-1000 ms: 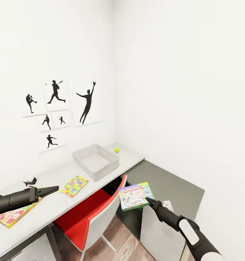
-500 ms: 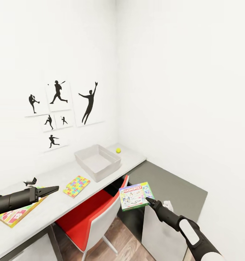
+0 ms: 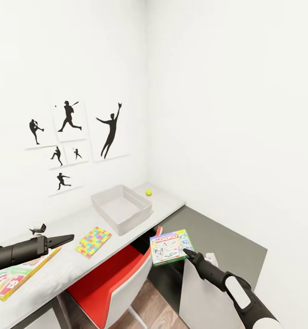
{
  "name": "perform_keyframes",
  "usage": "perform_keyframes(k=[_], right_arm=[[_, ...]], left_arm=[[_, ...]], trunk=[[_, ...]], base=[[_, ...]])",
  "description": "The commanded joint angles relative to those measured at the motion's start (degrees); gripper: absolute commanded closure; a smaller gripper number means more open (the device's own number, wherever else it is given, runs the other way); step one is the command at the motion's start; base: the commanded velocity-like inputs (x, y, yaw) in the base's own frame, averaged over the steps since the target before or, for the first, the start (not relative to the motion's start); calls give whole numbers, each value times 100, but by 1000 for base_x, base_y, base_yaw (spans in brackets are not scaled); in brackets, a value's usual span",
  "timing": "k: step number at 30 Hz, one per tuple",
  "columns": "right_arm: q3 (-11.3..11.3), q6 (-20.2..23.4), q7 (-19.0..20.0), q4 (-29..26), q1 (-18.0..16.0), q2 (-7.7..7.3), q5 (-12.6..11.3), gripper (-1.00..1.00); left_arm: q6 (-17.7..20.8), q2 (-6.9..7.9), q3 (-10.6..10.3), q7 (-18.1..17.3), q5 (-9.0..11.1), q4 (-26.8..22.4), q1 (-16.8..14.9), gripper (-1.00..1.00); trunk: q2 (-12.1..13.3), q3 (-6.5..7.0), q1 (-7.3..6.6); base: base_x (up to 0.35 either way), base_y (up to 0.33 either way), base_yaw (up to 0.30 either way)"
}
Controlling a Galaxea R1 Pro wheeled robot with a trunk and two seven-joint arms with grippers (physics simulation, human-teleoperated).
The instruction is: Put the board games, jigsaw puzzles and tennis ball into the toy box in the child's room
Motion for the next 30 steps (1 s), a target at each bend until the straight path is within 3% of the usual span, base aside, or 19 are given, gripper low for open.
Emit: perform_keyframes(k=[1,10,30], right_arm=[[-20,47,4,1,-2,3,-33,100],[-22,47,4,1,-2,0,-33,100],[-20,47,4,1,-2,5,-33,100]], left_arm=[[60,1,1,-22,-6,0,-1,-100],[60,1,1,-22,-3,0,-1,-100],[59,1,1,-22,-4,0,-1,-100]], trunk=[[-4,-2,4],[-4,19,4],[-4,20,4]], base=[[196,0,0],[199,0,118],[172,22,2]])
